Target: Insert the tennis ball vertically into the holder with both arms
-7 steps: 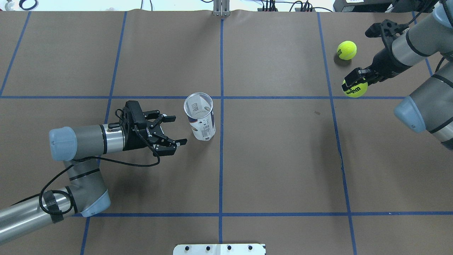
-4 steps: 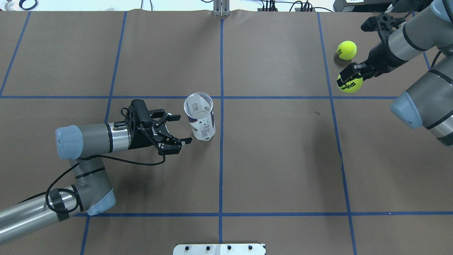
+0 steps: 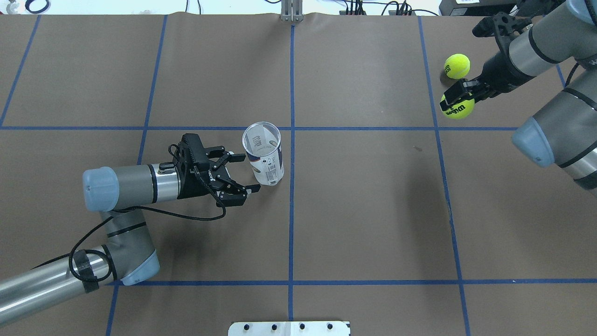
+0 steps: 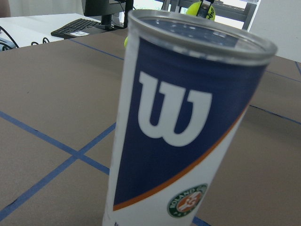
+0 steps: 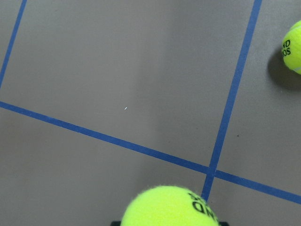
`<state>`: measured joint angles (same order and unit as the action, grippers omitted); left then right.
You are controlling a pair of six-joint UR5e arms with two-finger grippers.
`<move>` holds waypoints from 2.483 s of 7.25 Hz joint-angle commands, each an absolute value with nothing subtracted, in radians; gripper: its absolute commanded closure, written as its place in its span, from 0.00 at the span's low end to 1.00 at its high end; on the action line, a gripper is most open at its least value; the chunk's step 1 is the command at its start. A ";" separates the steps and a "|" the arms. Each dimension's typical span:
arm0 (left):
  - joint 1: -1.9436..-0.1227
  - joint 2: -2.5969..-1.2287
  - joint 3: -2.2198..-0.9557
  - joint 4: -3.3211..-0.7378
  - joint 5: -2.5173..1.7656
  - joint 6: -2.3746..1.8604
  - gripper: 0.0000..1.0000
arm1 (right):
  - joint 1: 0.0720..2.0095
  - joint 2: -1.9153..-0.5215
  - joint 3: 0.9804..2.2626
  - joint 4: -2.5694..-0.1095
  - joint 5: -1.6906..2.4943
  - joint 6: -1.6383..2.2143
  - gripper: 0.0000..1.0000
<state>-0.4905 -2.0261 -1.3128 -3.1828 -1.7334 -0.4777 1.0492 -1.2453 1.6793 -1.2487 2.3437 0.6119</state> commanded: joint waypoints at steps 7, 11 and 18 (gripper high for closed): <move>-0.489 -2.074 -1.282 -3.154 -1.721 -0.426 0.02 | 1.049 -1.243 1.687 -1.249 2.353 0.612 1.00; -0.489 -2.109 -1.240 -3.154 -1.710 -0.426 0.02 | 1.051 -1.247 1.715 -1.250 2.356 0.614 1.00; -0.482 -2.117 -1.224 -3.152 -1.688 -0.428 0.02 | 1.034 -1.206 1.805 -1.249 2.471 0.788 1.00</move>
<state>-0.4845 -2.1168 -1.2245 -3.1535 -1.7041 -0.4278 1.0434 -1.2189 1.7787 -1.2495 2.4533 0.7266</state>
